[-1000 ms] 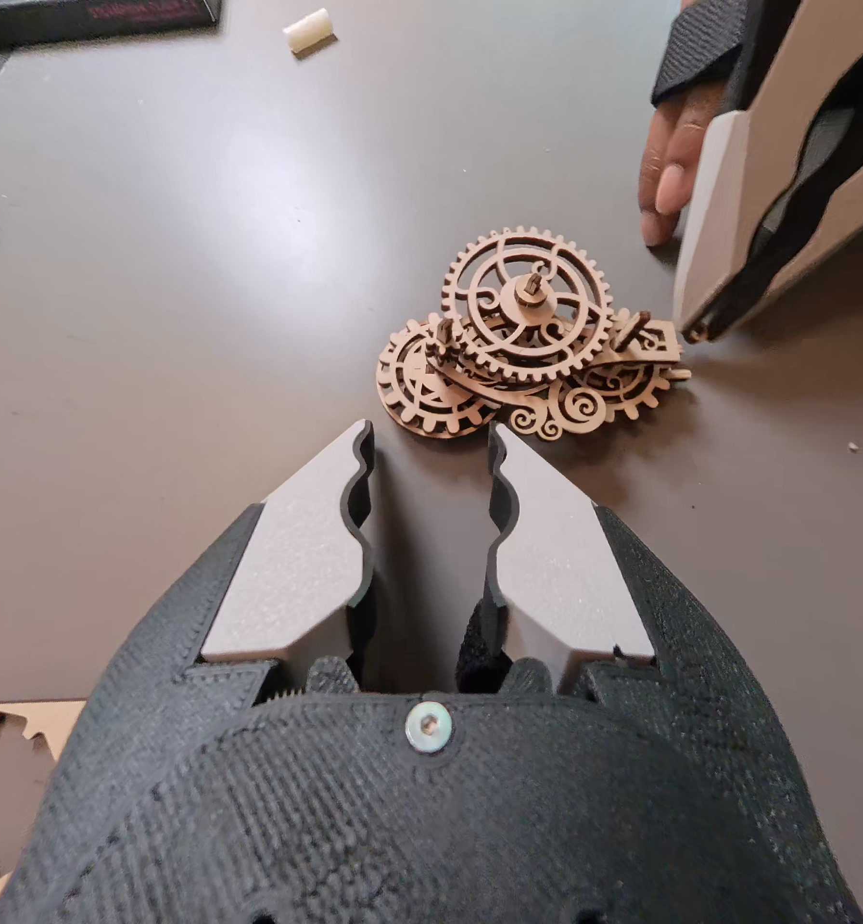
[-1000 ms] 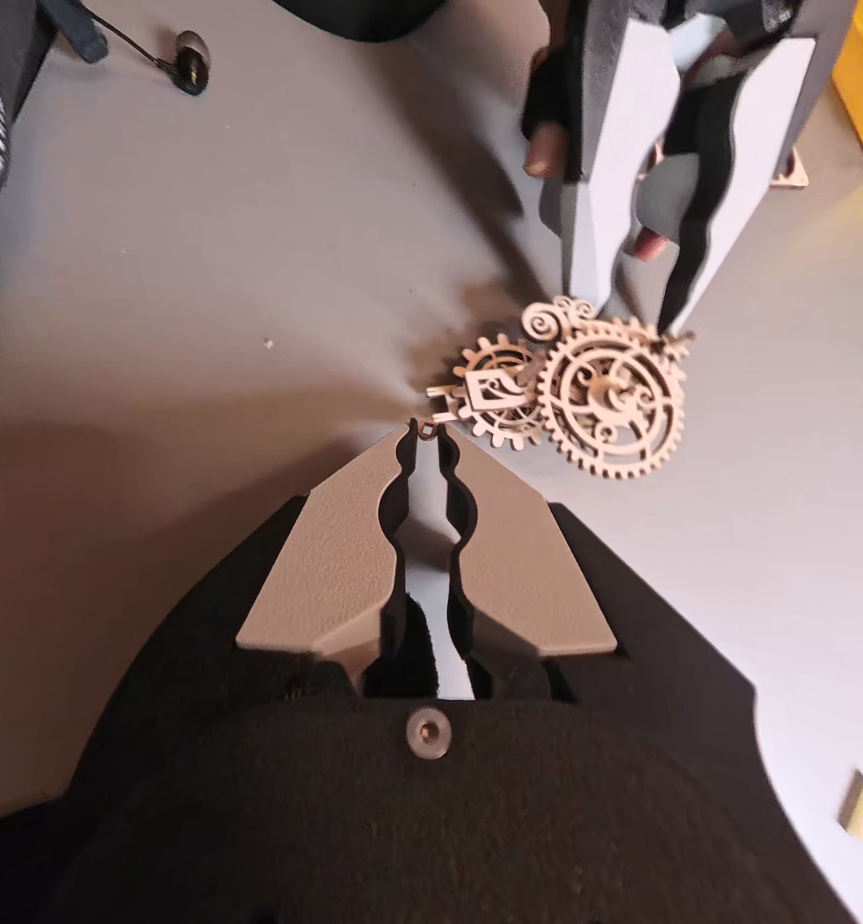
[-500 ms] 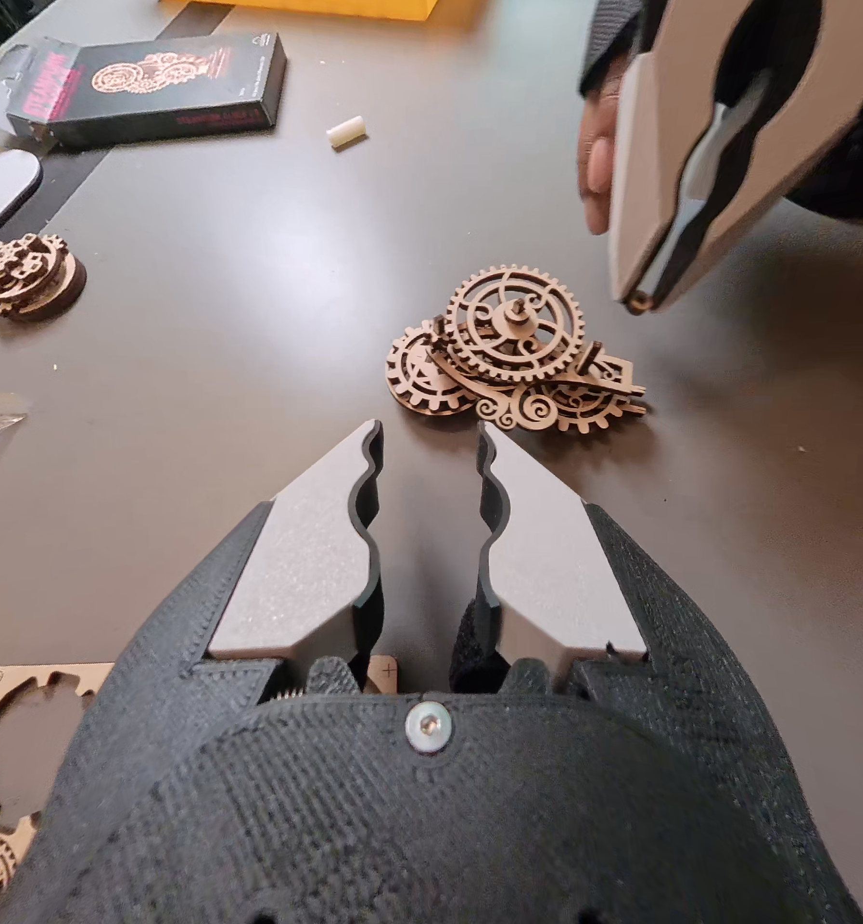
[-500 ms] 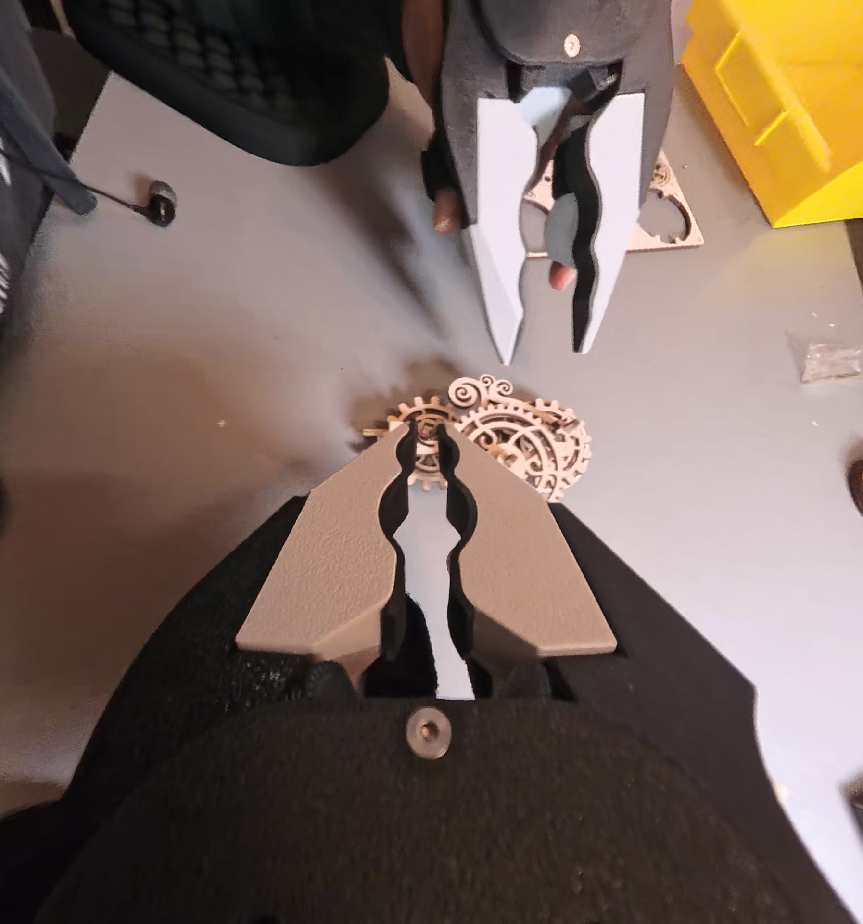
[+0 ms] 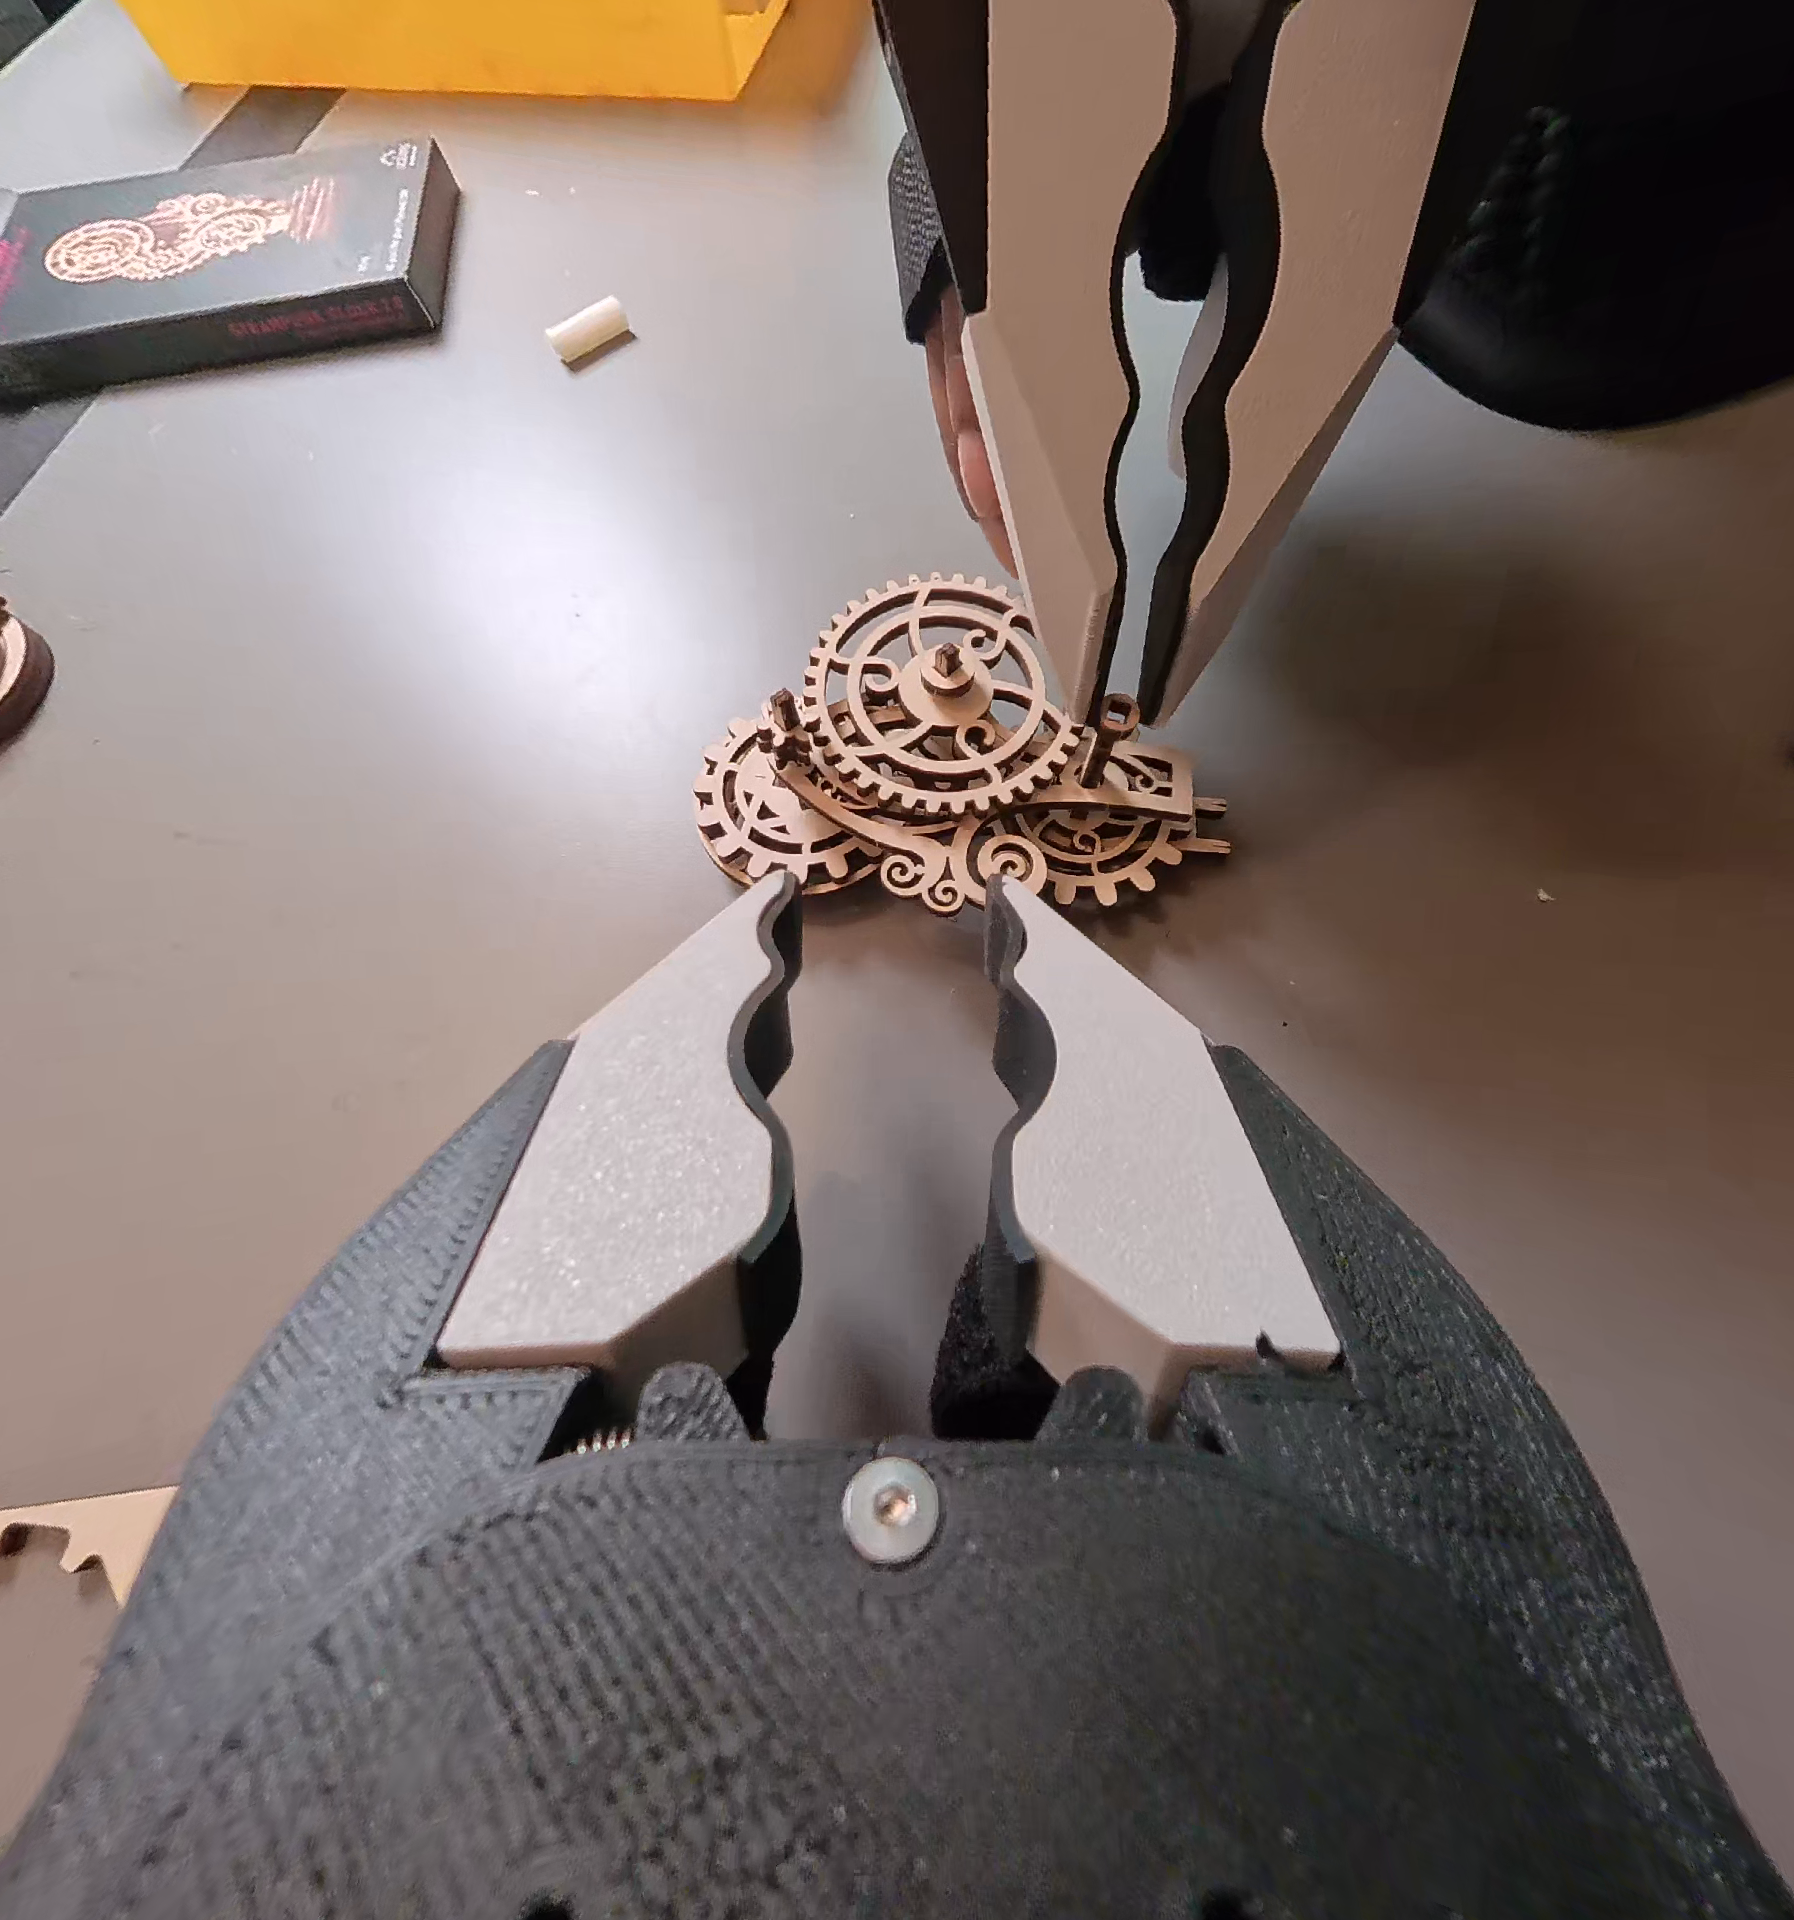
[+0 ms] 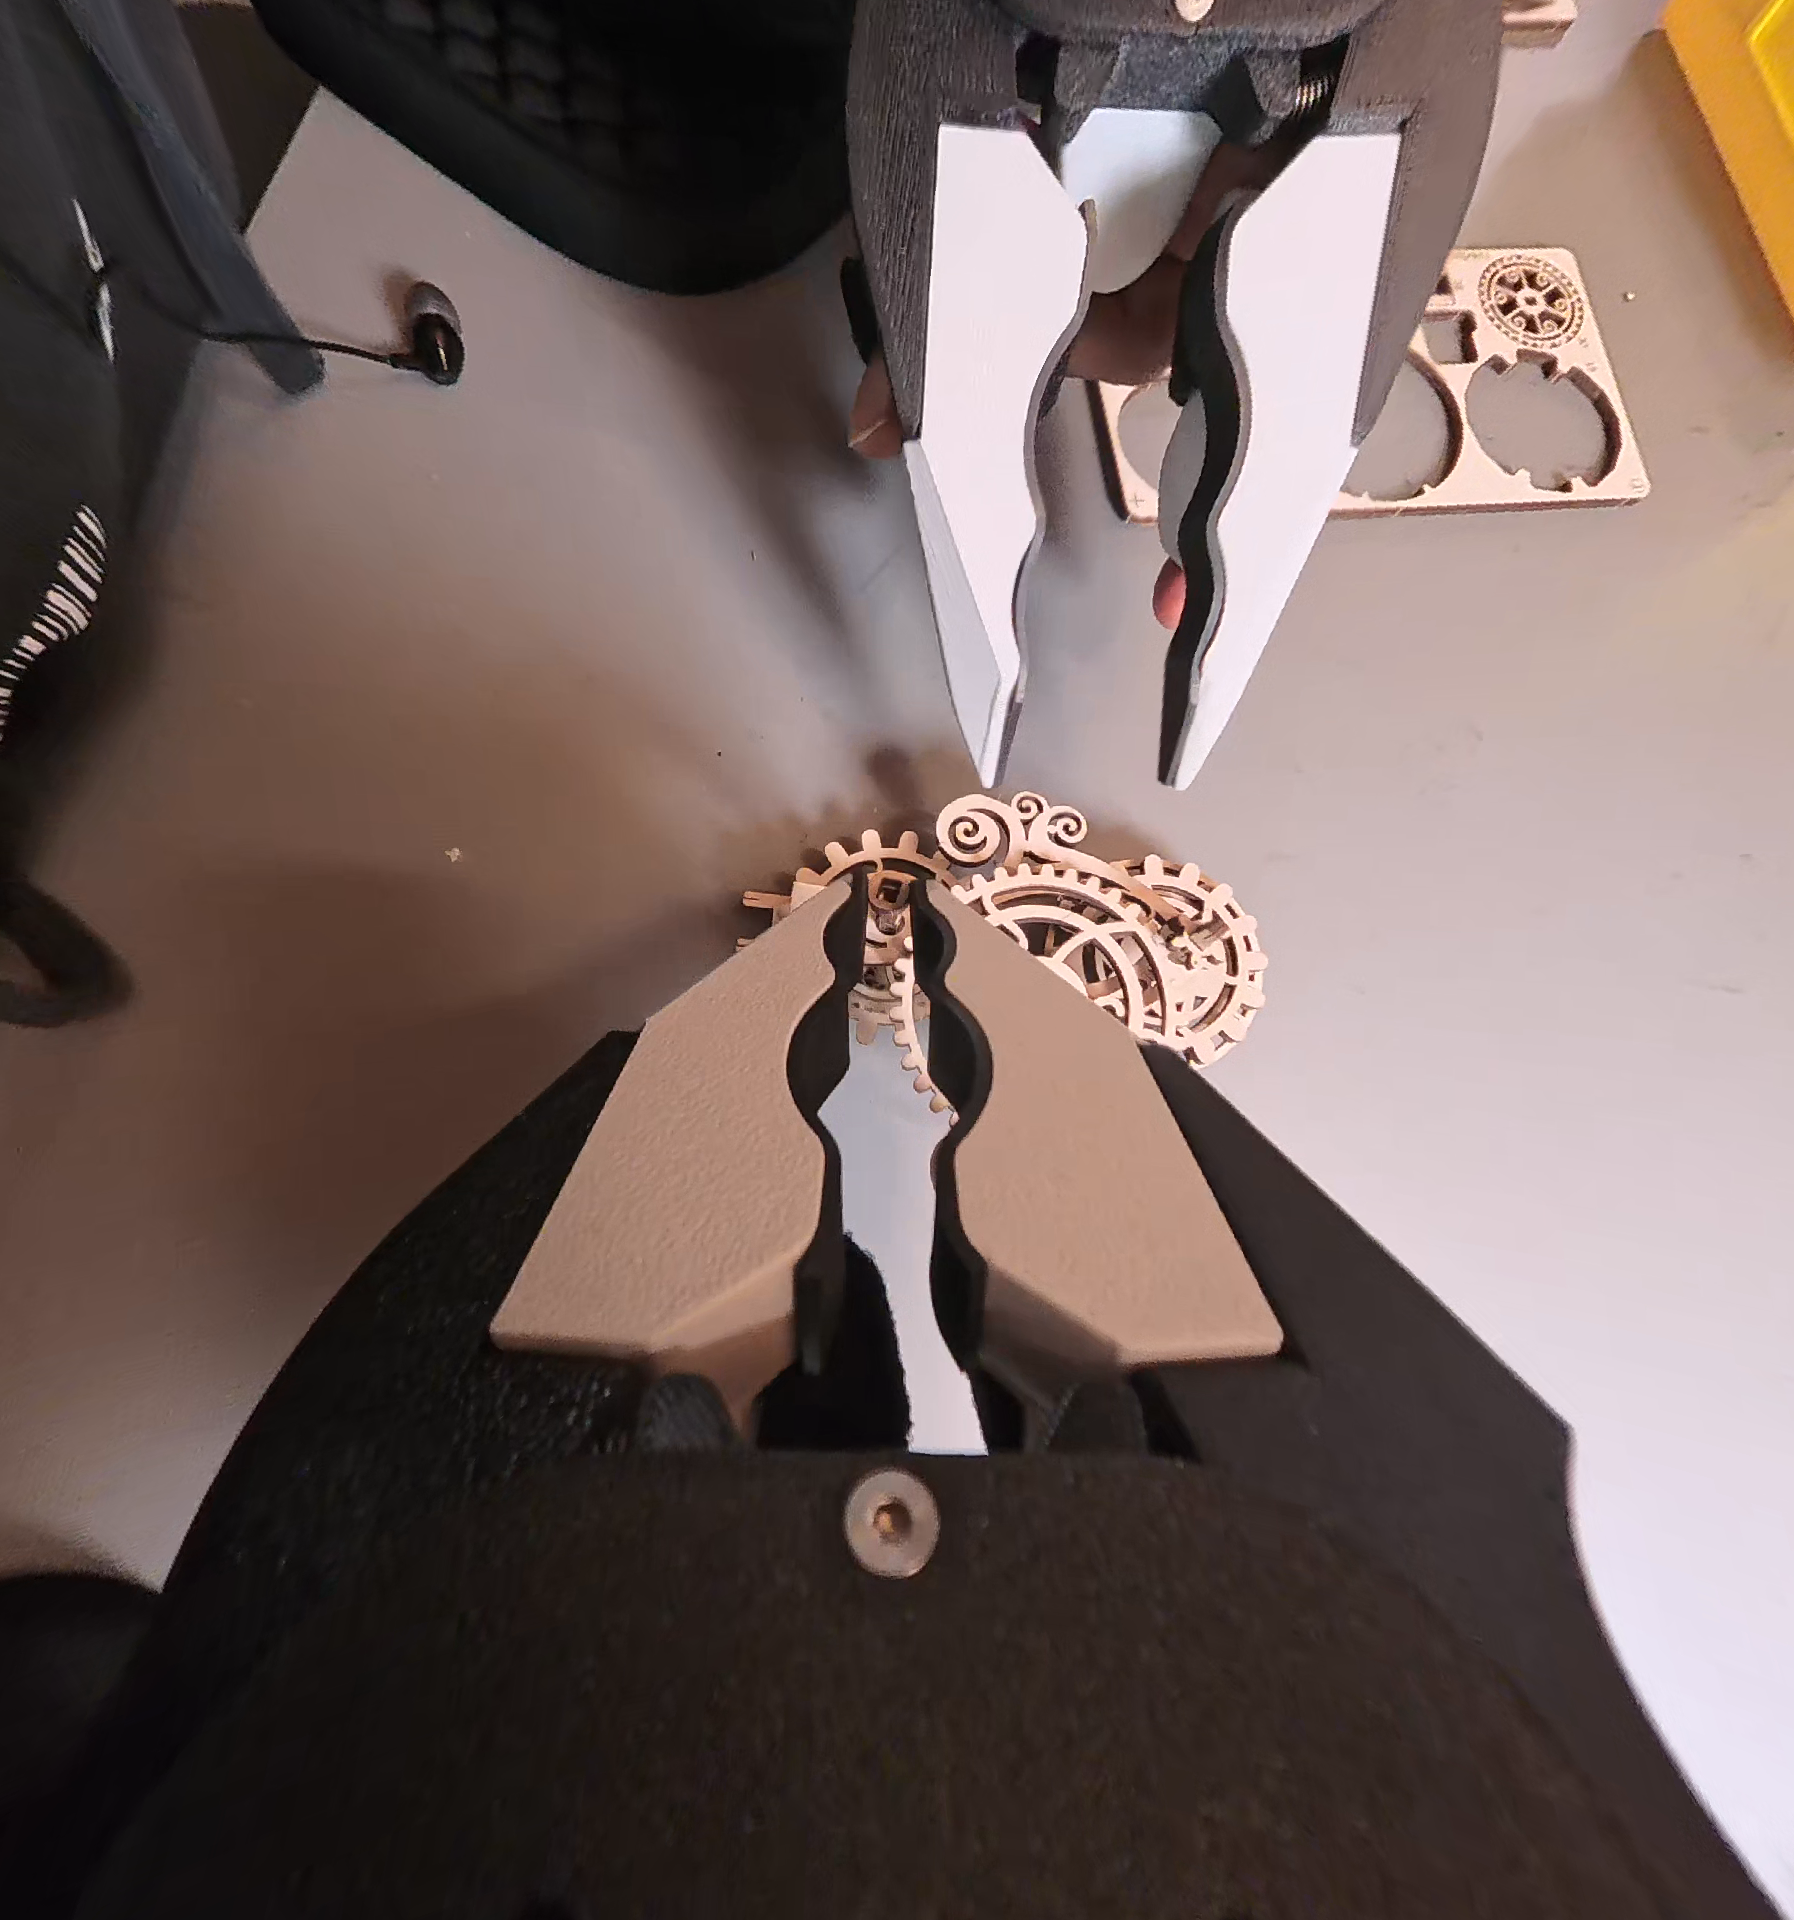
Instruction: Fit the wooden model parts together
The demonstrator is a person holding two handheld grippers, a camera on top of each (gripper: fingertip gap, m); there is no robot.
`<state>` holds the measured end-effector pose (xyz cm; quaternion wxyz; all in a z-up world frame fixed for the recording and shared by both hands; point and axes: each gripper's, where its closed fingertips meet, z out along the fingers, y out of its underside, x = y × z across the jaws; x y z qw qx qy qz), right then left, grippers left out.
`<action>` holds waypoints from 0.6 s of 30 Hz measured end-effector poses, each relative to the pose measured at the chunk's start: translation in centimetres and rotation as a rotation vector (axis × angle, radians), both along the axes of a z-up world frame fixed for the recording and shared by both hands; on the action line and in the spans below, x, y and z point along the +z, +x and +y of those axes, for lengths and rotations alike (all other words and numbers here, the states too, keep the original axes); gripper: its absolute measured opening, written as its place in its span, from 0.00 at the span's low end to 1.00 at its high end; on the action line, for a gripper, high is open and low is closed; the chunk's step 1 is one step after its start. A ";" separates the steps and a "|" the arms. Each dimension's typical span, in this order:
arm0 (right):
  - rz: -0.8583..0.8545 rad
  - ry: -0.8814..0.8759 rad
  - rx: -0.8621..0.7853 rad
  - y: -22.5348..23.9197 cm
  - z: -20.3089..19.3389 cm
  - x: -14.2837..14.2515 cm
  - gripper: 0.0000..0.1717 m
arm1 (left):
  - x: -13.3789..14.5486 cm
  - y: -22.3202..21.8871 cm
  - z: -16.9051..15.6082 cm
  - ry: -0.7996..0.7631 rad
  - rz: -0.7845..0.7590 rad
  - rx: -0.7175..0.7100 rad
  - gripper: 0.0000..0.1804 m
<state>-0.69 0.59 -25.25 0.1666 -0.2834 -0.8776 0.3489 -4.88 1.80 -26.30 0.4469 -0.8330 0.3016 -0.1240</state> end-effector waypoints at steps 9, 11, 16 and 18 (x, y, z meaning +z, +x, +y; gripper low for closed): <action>-0.015 -0.005 0.035 -0.1 0.0 0.0 0.04 | -0.3 -0.1 0.0 -0.010 0.004 0.001 0.19; -0.024 -0.012 0.041 -0.1 0.0 -0.1 0.04 | -0.4 -0.1 0.0 -0.010 0.008 0.001 0.18; -0.038 -0.022 0.065 0.0 0.1 -0.2 0.04 | -0.5 0.0 -0.1 -0.015 0.008 -0.002 0.18; -0.045 -0.014 0.078 0.1 0.1 -0.2 0.03 | -0.6 0.0 -0.1 -0.020 0.008 -0.003 0.18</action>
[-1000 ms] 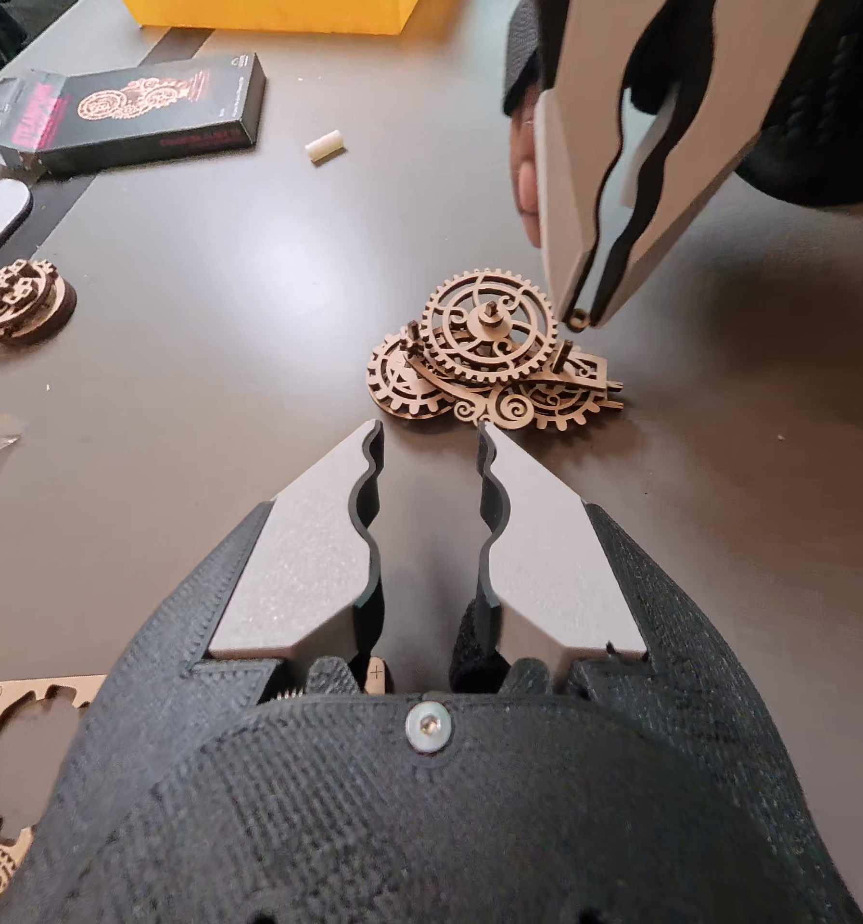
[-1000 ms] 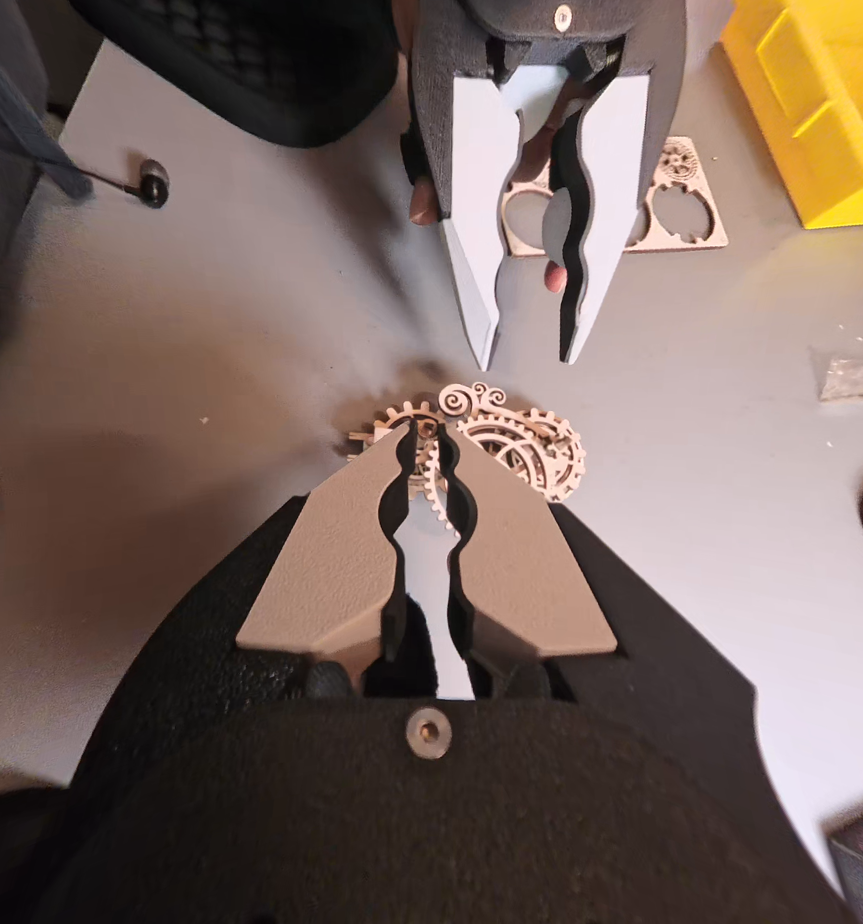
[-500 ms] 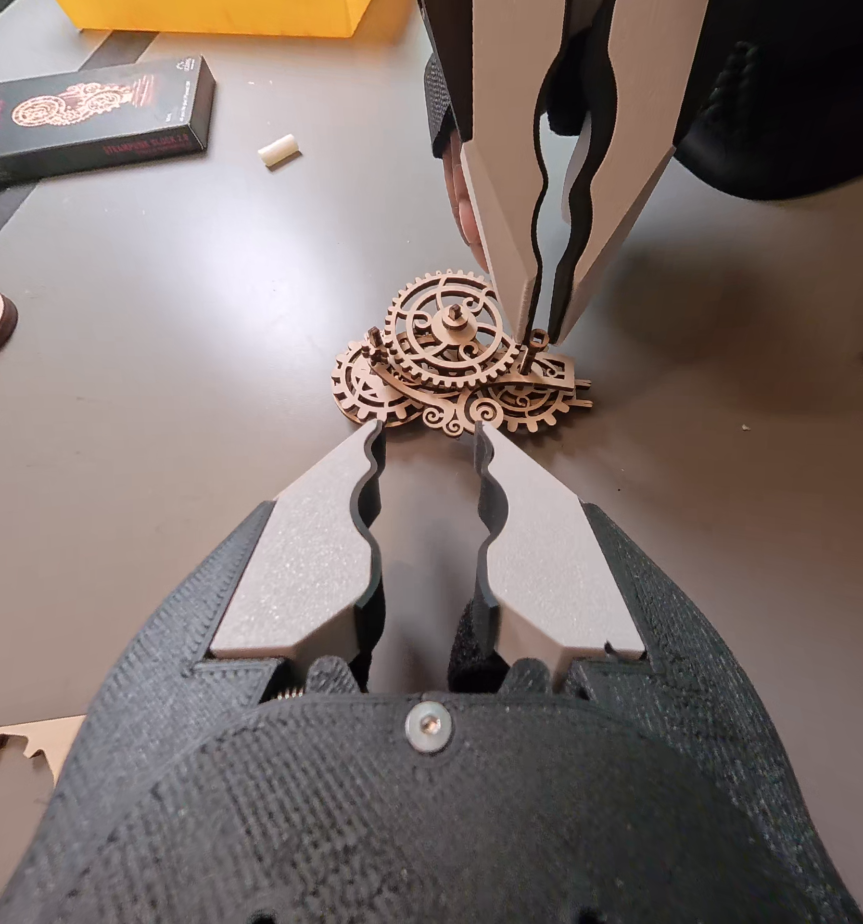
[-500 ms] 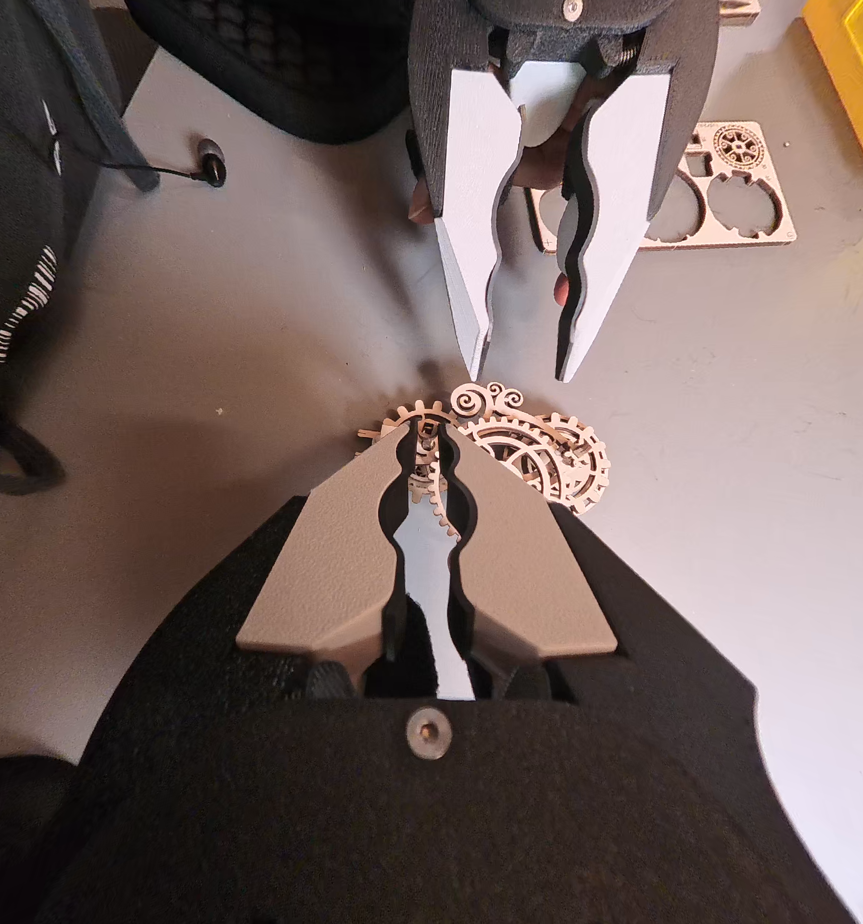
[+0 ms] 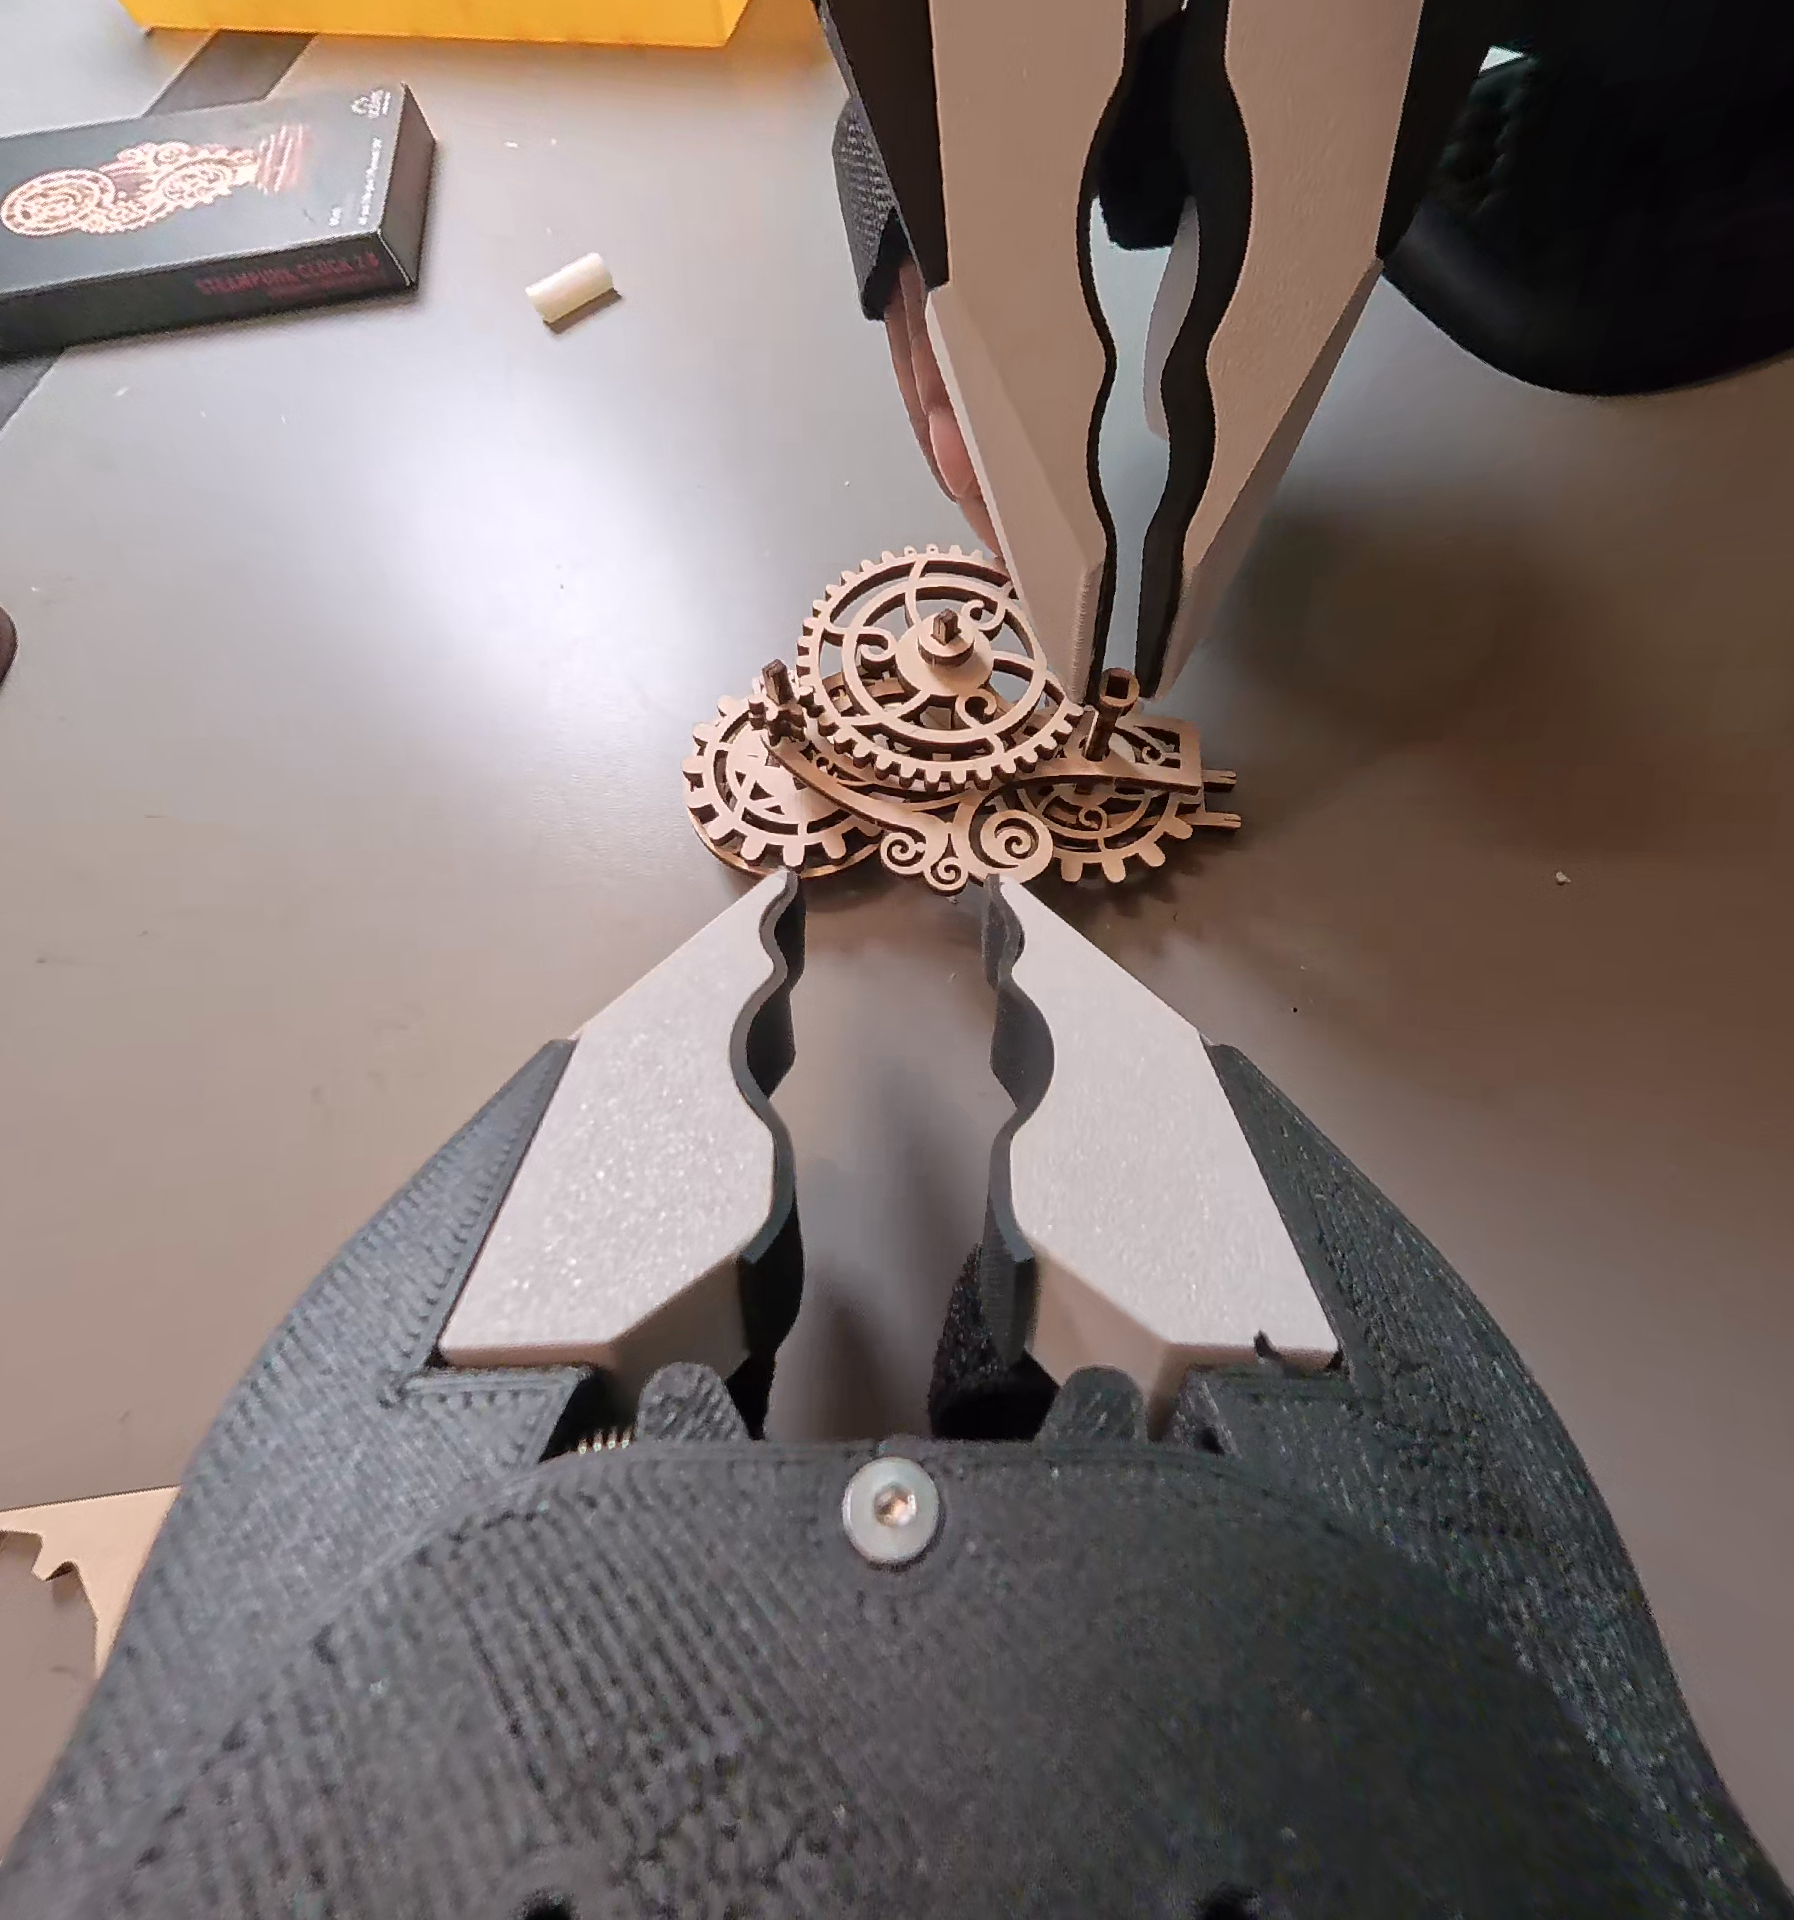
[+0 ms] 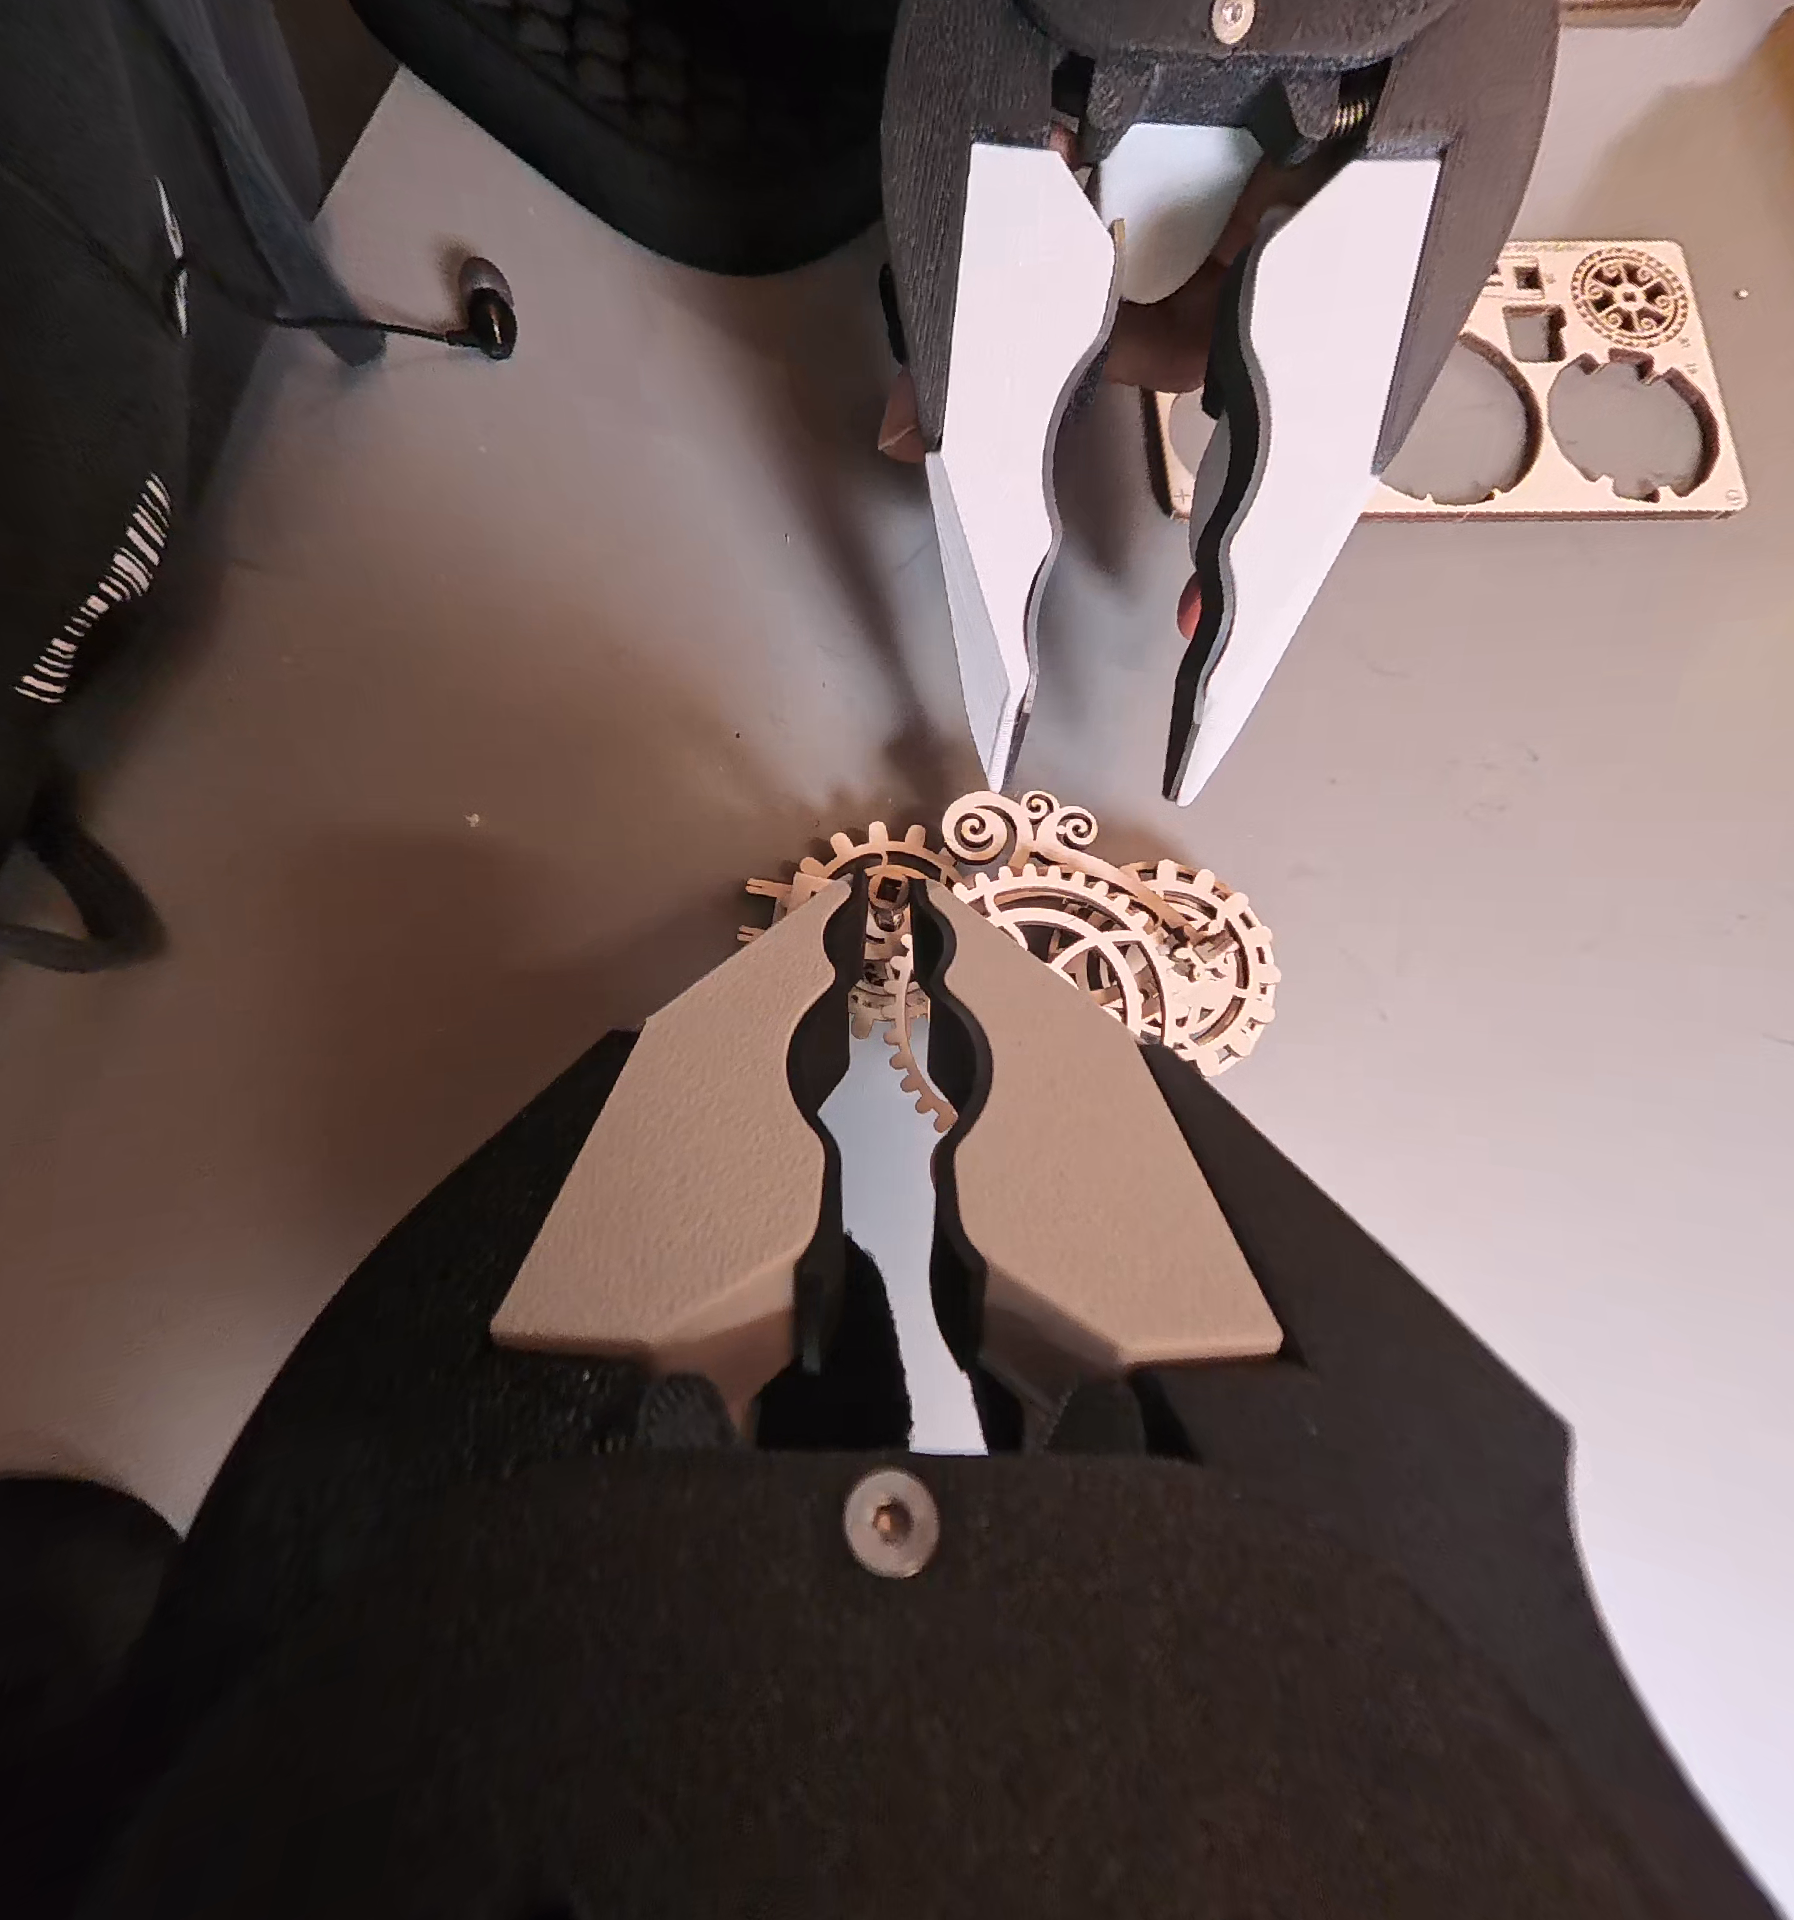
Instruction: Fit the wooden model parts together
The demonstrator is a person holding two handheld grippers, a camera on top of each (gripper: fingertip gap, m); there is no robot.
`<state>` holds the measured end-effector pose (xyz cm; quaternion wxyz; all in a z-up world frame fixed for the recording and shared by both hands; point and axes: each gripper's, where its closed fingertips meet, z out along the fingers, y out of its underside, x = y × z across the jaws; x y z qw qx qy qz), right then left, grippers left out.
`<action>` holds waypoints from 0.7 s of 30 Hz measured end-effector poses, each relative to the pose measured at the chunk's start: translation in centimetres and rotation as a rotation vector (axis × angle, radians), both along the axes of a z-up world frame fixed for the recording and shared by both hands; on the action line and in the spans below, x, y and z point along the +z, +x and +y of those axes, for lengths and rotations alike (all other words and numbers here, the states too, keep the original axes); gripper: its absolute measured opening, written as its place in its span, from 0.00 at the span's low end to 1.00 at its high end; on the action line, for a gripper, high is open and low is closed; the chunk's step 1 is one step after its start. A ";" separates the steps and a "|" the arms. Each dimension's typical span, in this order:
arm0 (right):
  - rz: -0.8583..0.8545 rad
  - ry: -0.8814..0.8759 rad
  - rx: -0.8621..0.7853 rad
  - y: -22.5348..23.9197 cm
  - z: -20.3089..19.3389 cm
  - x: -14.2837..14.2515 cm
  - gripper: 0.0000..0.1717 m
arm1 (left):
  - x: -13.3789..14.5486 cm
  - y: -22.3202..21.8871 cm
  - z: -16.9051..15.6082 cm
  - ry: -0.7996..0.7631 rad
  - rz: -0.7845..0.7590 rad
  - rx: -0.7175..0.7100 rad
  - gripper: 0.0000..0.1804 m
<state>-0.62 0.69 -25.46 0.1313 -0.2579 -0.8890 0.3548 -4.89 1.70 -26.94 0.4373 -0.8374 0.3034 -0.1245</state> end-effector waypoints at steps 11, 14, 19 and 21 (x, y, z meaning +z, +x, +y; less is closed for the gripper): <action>-0.054 0.073 0.125 0.2 0.1 -0.5 0.04 | -0.1 0.0 0.1 0.003 -0.002 0.005 0.17; -0.073 0.091 0.148 0.2 0.1 -0.6 0.04 | -0.1 0.0 0.1 0.005 -0.009 0.007 0.17; -0.094 0.141 0.177 0.3 0.2 -0.8 0.04 | -0.2 0.0 0.2 0.006 -0.017 0.009 0.17; -0.097 0.172 0.179 0.3 0.2 -0.9 0.04 | -0.2 0.0 0.3 0.006 -0.017 0.011 0.17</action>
